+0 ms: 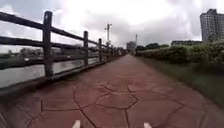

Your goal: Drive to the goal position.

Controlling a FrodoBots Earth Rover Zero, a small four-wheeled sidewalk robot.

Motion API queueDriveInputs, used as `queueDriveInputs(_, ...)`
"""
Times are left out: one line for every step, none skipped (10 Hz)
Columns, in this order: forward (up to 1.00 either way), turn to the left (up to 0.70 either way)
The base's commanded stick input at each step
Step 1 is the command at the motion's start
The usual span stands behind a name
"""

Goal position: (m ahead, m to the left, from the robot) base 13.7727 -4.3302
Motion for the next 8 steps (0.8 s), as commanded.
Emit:
queueDriveInputs(0.85, -0.24)
queueDriveInputs(0.85, -0.24)
queueDriveInputs(0.85, -0.24)
queueDriveInputs(0.85, -0.24)
queueDriveInputs(0.85, -0.24)
queueDriveInputs(0.85, -0.24)
queueDriveInputs(0.85, -0.24)
queueDriveInputs(0.85, -0.24)
